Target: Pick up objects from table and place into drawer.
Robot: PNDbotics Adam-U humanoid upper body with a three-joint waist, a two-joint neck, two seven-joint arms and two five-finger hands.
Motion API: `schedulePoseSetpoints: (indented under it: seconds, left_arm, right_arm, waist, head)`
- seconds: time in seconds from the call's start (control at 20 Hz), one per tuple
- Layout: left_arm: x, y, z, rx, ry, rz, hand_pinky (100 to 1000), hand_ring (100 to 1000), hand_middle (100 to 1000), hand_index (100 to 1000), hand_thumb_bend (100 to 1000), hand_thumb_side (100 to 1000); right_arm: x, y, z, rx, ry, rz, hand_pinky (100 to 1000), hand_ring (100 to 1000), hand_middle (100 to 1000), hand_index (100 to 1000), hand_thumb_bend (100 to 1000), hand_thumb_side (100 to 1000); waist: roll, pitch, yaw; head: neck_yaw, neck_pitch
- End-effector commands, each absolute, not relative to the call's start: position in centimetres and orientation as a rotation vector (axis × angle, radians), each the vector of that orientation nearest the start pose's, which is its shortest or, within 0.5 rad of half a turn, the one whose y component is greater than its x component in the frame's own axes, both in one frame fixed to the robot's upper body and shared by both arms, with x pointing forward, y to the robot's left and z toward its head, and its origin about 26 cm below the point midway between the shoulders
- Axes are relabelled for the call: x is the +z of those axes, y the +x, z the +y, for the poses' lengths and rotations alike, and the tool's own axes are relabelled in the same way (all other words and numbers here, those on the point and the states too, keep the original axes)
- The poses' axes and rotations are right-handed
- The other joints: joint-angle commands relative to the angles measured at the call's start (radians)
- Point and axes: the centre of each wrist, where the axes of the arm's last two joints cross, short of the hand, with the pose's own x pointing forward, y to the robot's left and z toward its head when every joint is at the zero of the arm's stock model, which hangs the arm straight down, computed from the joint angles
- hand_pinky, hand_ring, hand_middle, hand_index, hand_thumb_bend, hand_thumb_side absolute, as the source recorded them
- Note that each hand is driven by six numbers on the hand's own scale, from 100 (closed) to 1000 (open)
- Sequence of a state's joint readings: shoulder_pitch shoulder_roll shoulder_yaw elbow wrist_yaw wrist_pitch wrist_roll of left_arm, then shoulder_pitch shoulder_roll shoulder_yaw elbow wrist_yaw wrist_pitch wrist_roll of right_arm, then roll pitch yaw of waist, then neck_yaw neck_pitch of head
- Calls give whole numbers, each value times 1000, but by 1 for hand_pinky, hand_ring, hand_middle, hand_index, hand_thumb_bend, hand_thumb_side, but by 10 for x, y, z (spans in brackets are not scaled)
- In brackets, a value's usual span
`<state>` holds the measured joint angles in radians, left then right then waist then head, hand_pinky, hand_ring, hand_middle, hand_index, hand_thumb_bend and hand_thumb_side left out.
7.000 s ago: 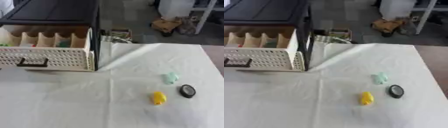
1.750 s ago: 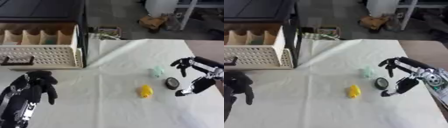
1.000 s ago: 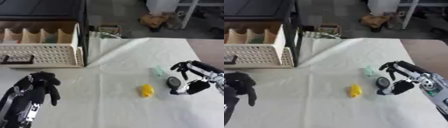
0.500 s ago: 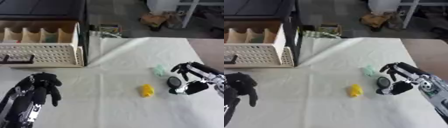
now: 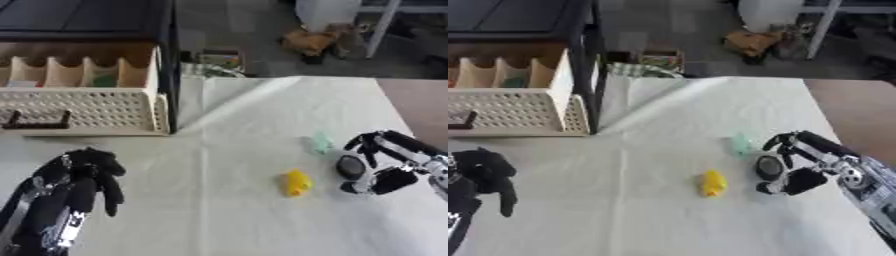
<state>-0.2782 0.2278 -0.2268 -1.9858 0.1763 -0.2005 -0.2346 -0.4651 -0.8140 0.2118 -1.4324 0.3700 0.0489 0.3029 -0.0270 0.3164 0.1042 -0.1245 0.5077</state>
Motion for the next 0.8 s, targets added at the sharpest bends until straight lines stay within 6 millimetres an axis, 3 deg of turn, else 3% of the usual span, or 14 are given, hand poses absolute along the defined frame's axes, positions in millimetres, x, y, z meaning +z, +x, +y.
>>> schedulePoseSetpoints:
  seconds: [0.05, 0.8]
  left_arm:
    - [174, 290, 189, -641, -481, -2346, 298, 441, 574, 746, 100, 467]
    - [174, 290, 187, -646, -486, -2342, 299, 442, 575, 745, 100, 463]
  right_arm:
    - [183, 369, -379, 1214, -793, -1375, 792, 781, 323, 797, 592, 289]
    - [180, 371, -383, 1182, -828, -1347, 776, 772, 324, 785, 555, 302]
  waist:
    - [-1, -14, 1]
    - [-3, -8, 9]
  head:
    - [3, -10]
    - [-4, -23]
